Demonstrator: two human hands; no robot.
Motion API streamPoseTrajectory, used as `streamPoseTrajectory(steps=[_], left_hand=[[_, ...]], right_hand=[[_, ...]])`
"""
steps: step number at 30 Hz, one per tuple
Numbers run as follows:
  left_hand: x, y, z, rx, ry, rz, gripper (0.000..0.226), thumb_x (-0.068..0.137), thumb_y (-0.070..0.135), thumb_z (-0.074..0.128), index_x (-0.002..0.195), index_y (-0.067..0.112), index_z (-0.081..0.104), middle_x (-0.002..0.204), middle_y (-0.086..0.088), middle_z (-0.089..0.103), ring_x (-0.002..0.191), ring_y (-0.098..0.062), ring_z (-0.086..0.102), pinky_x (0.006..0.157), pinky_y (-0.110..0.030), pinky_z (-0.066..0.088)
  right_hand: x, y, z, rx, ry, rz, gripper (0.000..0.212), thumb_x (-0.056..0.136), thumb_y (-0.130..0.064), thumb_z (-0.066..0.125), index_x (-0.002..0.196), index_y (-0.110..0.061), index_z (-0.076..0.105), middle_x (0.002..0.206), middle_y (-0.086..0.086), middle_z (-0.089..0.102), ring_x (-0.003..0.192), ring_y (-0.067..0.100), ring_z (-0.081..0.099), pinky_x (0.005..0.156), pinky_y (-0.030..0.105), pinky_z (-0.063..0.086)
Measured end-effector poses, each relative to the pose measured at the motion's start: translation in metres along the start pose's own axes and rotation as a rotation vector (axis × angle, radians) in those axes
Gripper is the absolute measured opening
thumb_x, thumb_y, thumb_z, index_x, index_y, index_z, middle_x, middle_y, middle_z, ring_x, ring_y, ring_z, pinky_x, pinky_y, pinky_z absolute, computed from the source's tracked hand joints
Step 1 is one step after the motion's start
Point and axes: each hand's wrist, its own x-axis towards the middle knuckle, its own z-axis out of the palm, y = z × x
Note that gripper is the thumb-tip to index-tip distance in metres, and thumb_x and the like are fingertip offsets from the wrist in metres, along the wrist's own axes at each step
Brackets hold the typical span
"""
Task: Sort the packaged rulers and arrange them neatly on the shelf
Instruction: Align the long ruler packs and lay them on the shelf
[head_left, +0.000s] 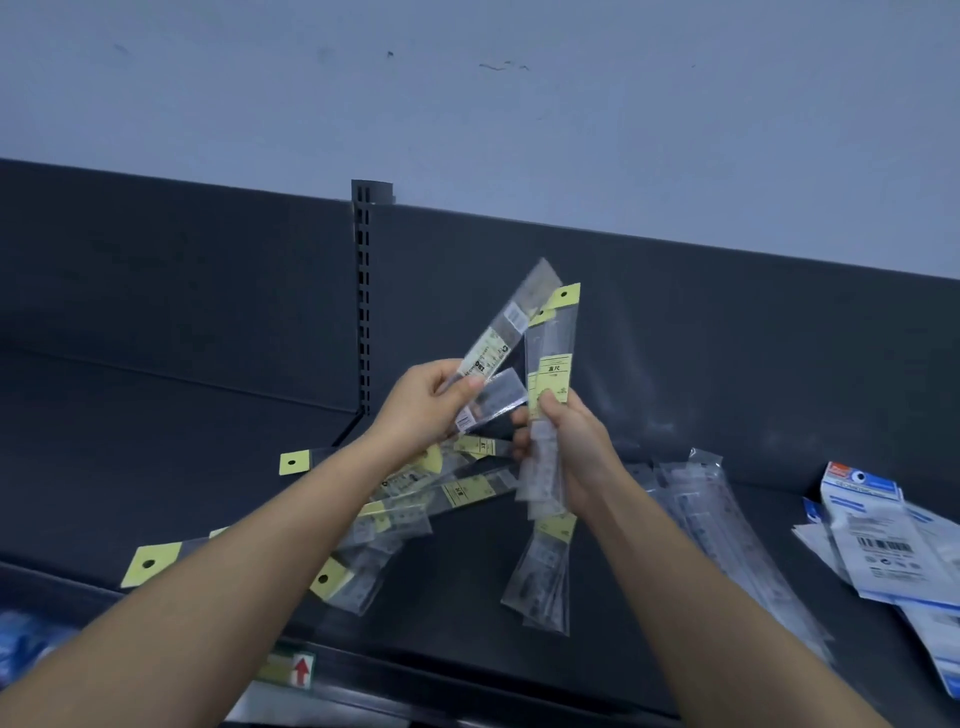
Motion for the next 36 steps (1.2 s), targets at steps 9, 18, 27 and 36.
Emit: streamPoseTrajectory(steps=[9,18,27,36], left_hand=[[-0.001,0.004,-0.010,0.295,-0.164,0.192,0.043,0.088,-0.004,0.060,0.106,0.033,0.072,0.096,0.008,0.055,0.098,-0.013,0.054,0.087,-0.028,0.046],[0.007,-0.003,-0.017,0.506,-0.076,0.383,0.039,0.081,-0.004,0.067,0.103,0.027,0.075,0.101,0.023,0.059,0.101,-0.012,0.055,0.092,-0.041,0.045],[0.013,0.010,-0.041,-0.244,0.344,0.000,0.058,0.083,-0.022,0.046,0.131,0.009,0.055,0.131,-0.007,0.056,0.117,-0.016,0.057,0.086,-0.019,0.051],[0.006,0.005,-0.041,-0.626,0.536,-0.109,0.073,0.085,-0.019,0.055,0.144,0.021,0.036,0.101,-0.004,0.064,0.088,-0.018,0.068,0.067,-0.034,0.061]], right_hand=[[0.005,-0.009,0.000,0.362,-0.171,0.198,0.075,0.092,-0.071,0.014,0.095,-0.009,0.056,0.064,0.008,0.055,0.039,0.015,0.045,0.040,0.019,0.039],[-0.008,-0.001,-0.003,0.074,-0.443,0.320,0.029,0.083,-0.017,0.057,0.108,-0.003,0.057,0.075,0.001,0.065,0.044,0.003,0.052,0.038,0.013,0.039],[-0.011,0.004,-0.003,-0.182,-0.342,0.442,0.026,0.091,-0.004,0.043,0.090,0.002,0.068,0.071,0.009,0.072,0.058,0.013,0.068,0.053,0.021,0.053],[0.007,0.021,0.003,0.100,-0.068,0.310,0.031,0.103,-0.028,0.041,0.078,-0.013,0.050,0.047,-0.004,0.032,0.033,0.007,0.025,0.032,0.017,0.025]])
